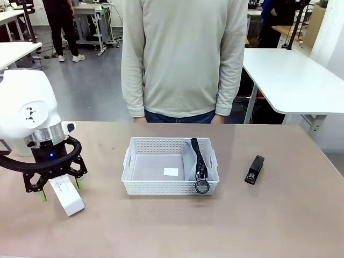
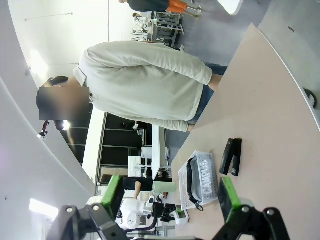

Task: Efficiently arrange items inside the basket to fit them all.
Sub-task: Pick up the Digital clock and place it inside the Organizing basket.

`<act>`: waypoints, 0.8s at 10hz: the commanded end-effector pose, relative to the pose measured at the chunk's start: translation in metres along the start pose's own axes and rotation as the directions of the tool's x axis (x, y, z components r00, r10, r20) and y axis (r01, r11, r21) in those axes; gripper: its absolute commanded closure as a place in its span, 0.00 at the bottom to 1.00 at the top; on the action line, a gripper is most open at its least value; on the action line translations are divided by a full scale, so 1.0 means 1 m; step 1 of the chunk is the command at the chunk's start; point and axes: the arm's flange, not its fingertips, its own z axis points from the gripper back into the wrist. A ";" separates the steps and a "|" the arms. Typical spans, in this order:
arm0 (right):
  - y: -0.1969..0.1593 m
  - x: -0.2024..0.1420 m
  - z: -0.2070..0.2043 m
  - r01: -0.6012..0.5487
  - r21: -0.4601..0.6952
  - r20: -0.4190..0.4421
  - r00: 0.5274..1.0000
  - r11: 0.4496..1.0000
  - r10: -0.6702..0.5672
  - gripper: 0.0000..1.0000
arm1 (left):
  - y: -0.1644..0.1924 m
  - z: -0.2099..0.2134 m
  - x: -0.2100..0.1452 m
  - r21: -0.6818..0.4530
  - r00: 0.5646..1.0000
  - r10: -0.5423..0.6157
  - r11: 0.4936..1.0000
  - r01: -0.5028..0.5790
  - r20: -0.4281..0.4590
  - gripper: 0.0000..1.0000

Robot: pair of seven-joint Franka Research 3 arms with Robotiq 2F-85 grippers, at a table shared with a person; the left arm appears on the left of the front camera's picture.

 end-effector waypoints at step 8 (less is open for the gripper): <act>0.002 0.002 -0.001 -0.030 0.021 0.009 1.000 0.999 0.029 0.00 | 0.020 -0.019 -0.007 0.001 0.999 -0.039 0.999 0.039 -0.001 1.00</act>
